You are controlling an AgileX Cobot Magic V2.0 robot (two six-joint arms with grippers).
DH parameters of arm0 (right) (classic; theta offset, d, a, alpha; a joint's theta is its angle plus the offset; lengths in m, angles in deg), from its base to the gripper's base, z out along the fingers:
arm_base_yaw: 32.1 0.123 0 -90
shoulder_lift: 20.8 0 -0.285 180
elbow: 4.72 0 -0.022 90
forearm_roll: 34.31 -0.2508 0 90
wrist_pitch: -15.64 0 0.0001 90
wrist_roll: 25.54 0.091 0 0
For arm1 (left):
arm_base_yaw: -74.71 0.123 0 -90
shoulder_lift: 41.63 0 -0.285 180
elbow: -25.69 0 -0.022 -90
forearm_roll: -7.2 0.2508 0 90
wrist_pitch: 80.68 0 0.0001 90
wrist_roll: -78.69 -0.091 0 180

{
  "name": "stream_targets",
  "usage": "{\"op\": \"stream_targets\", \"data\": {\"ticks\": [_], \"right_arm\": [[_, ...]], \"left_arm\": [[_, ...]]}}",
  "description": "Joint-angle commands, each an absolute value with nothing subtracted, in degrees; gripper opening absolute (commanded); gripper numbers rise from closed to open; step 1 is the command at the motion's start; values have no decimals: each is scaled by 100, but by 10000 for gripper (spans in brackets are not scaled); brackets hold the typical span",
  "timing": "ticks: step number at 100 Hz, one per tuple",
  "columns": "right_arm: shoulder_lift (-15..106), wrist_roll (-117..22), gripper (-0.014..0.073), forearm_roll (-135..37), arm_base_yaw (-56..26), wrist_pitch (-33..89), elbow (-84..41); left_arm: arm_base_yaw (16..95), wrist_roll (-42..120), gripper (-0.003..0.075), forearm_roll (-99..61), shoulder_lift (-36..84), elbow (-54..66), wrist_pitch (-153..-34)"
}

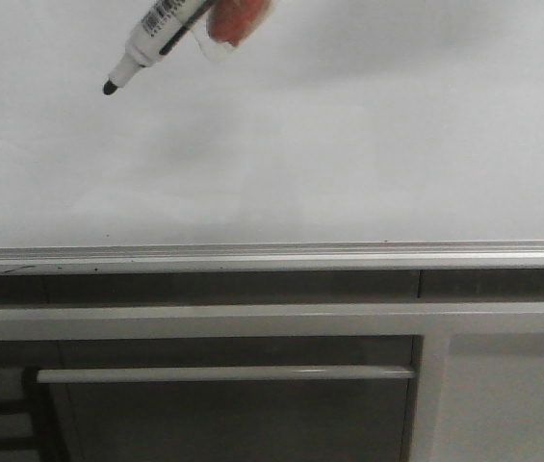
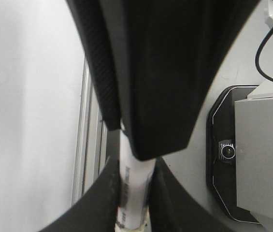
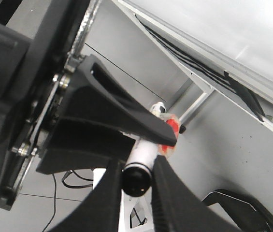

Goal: Write number 1 on whiteboard

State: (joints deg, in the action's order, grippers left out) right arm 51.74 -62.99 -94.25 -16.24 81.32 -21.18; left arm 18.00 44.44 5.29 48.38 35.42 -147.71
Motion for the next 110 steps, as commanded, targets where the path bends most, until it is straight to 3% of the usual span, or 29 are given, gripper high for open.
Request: {"op": "stream_targets", "data": {"ticks": [1,20,28,60,86,110], "right_arm": [[5111,-6345,-71,-9893,-1628,8245,-1923],[5111,-6360,-71,-9932,-1628,8206,-1923],[5111,-6360,-67,-9880,-1628,8148,-1923],[4602,-6197,-60,-8891,-1628,7508,-1933],[3536,-5615,-58,-8143,-1628,6517,-2146],[2402,-5580,-40,-8036,-1628,5774,-2967]], "left_arm": [[1746,4361,64,366,4673,3724,-14423],[1746,4361,398,283,4662,3737,-14423],[1759,4372,470,272,4620,3762,-14423],[2264,4805,455,-1,3940,3762,-14049],[3341,4814,400,-965,3212,3744,-13970],[3710,4814,366,-1332,2628,3336,-13527]]}}
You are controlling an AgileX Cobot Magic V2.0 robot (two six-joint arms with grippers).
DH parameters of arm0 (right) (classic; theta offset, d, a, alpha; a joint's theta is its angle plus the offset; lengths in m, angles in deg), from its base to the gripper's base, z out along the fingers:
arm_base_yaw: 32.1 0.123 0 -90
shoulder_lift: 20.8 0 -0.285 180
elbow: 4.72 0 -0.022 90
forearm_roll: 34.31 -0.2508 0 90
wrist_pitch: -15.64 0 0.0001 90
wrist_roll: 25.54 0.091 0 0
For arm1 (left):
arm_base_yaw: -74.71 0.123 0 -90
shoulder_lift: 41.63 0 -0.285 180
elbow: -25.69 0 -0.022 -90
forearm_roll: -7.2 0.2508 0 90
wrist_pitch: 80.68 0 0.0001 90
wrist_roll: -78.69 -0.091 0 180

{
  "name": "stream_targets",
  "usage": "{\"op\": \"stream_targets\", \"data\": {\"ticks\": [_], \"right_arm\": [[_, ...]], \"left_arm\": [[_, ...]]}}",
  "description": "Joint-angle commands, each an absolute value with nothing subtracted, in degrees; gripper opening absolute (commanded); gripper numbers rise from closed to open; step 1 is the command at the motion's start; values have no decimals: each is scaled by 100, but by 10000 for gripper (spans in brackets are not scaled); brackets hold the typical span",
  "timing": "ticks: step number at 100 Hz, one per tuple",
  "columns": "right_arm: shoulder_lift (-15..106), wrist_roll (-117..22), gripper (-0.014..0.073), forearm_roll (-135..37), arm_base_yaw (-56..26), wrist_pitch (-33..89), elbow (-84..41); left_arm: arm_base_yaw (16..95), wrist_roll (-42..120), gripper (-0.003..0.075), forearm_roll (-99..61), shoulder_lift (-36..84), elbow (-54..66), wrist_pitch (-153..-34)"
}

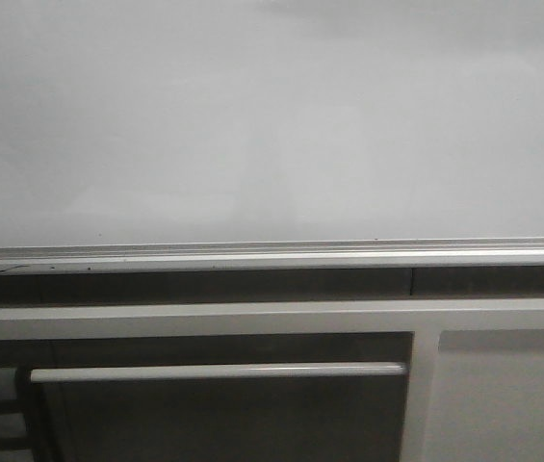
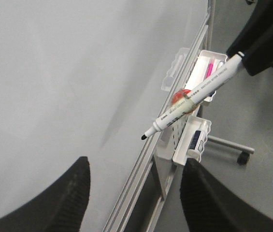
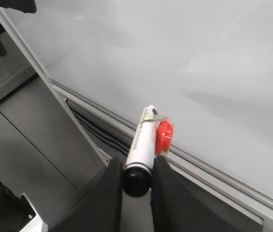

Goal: Write number 1 on whiteboard

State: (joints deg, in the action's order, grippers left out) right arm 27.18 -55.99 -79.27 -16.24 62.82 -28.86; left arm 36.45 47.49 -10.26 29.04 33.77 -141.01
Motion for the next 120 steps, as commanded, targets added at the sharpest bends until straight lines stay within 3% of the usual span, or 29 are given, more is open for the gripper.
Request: {"op": "stream_targets", "data": {"ticks": [1,53,77,120], "right_arm": [[2377,-5580,-40,-8035,-1628,5777,-3001],[1349,-5869,-40,-7489,-1628,5762,-3584],[1014,-6066,-43,-7699,-1628,5298,-3884],[1348,-6066,-44,-8795,-1628,5781,-3884]], "left_arm": [[3710,4814,366,-1332,2610,3288,-13474],[3710,4814,366,-1736,1169,1563,-11531],[3710,4814,366,-1736,970,1391,-11417],[3710,4814,366,-1839,983,1391,-11377]]}}
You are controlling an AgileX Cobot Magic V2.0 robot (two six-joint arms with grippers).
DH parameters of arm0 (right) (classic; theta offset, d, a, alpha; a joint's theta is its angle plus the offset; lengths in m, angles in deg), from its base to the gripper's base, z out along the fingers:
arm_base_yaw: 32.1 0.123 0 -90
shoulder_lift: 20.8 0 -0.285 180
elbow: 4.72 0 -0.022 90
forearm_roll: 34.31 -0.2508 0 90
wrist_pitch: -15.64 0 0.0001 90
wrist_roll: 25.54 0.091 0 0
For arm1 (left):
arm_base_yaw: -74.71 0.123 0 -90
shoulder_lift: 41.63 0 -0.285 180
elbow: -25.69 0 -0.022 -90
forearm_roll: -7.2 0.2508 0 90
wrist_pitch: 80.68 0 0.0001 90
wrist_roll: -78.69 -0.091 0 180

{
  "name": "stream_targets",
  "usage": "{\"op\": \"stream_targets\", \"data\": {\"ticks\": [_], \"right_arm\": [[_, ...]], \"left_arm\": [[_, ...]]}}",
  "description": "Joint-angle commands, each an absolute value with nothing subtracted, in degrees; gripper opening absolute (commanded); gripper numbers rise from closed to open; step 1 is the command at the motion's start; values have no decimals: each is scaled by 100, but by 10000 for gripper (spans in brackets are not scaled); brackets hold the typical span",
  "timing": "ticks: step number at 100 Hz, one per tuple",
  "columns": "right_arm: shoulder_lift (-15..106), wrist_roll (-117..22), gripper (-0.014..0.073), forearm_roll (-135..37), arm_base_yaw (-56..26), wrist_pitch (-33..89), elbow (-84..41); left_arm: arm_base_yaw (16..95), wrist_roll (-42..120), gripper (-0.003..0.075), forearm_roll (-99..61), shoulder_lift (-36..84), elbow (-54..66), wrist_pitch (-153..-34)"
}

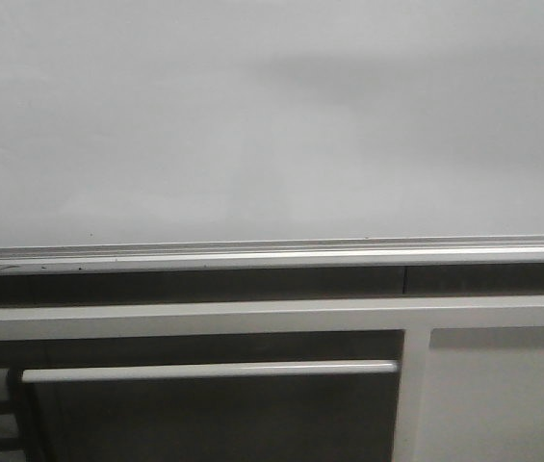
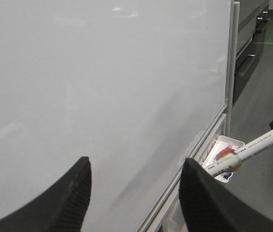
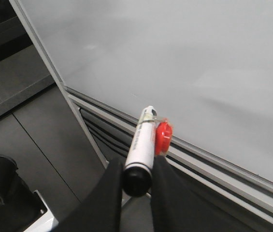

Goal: Write number 1 on whiteboard

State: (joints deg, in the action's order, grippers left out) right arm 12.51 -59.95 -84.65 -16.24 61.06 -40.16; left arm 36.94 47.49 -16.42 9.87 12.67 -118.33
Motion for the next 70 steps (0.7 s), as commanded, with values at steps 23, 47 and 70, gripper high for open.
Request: {"op": "stream_targets", "data": {"ticks": [23,47,70], "right_arm": [[1328,-6340,-43,-8803,-1628,5387,-3884],[1328,-6957,-43,-8945,-1628,5146,-3884],[1324,-7341,-42,-9045,-1628,5073,-3884]], "left_arm": [[3710,4814,366,-1839,983,1391,-11377],[3710,4814,366,-1839,983,1391,-11365],[3710,4814,366,-1839,983,1391,-11271]]}}
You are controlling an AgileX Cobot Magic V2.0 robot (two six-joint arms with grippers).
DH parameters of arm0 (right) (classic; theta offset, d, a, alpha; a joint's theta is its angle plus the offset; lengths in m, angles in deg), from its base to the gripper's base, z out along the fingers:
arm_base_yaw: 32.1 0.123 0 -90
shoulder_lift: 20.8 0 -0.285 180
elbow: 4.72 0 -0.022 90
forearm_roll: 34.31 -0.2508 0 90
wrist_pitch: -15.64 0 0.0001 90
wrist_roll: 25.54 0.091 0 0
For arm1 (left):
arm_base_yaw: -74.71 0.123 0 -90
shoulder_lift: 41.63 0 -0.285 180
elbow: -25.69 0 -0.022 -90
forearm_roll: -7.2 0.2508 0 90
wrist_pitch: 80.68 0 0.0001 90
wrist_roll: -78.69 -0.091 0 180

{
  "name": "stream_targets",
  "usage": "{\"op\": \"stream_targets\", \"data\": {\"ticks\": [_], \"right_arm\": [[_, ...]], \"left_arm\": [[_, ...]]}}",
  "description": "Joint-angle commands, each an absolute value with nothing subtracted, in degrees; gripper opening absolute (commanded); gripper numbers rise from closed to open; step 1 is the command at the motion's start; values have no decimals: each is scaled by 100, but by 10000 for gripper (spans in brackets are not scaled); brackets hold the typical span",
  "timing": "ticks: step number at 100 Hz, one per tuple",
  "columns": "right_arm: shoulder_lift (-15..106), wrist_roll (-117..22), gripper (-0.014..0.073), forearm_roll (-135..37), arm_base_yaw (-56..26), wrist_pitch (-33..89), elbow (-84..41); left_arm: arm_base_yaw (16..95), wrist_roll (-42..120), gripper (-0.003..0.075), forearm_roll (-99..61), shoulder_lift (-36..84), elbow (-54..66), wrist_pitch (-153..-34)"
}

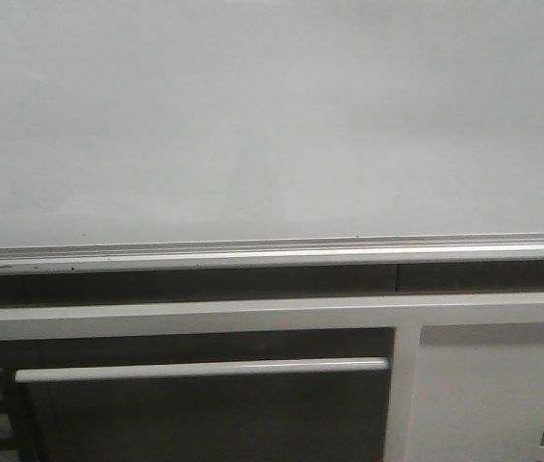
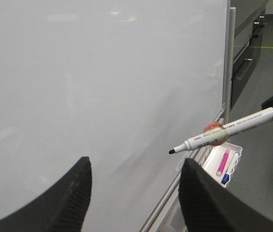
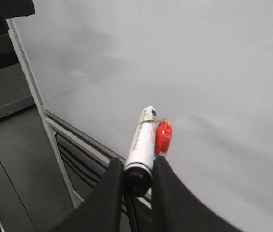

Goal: Write number 1 on whiteboard

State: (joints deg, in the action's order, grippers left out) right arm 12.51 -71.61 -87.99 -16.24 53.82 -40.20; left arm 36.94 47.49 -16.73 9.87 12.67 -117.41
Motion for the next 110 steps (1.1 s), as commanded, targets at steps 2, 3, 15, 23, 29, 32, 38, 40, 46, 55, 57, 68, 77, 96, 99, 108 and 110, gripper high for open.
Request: {"op": "stream_targets", "data": {"ticks": [2,3,15,23,29,32,38,40,46,55,57,68,77,96,99,108,110], "right_arm": [[1324,-7359,-42,-9045,-1628,5073,-3884],[1324,-7356,-42,-9045,-1628,5073,-3884],[1324,-7526,-42,-9045,-1628,4926,-3884],[1324,-7601,-42,-9045,-1628,4940,-3897],[1324,-7606,-42,-9055,-1628,5046,-3991],[1324,-7606,-43,-9055,-1628,5067,-4057],[1314,-7628,-43,-9139,-1628,5082,-4258],[1294,-7639,-43,-9174,-1628,5067,-4336],[1223,-7751,-43,-9298,-1628,5026,-4555],[1048,-7907,-43,-9510,-1628,4906,-4880],[1010,-7920,-43,-9529,-1628,4883,-4946],[869,-7920,-43,-9537,-1628,4825,-5216],[839,-8012,-43,-9563,-1628,4800,-5357],[839,-8544,-43,-10029,-1628,4656,-5616],[839,-8617,-43,-10107,-1628,4629,-5650],[839,-8692,-43,-10204,-1628,4607,-5815],[839,-8692,-43,-10224,-1628,4616,-5858]], "left_arm": [[3710,4814,366,-1839,983,1391,-11271],[3710,4814,366,-1839,983,1391,-11260],[3710,4814,366,-1839,983,1391,-11218],[3710,4814,366,-1839,983,1391,-11206],[3710,4814,366,-1839,983,1391,-11206],[3710,4814,366,-1839,983,1391,-11206],[3710,4814,366,-1839,983,1391,-11224],[3710,4814,366,-1839,983,1391,-11230],[3710,4814,366,-1839,983,1378,-11307],[3700,4814,366,-1847,971,1219,-11315],[3700,4814,366,-1847,957,1171,-11315],[3700,4814,367,-1934,840,761,-11057],[3700,4814,367,-2084,674,435,-10744],[3700,4814,367,-2125,273,-154,-10515],[3700,4814,367,-2133,224,-214,-10515],[3700,4814,367,-2137,88,-366,-10472],[3700,4814,367,-2137,55,-395,-10459]]}}
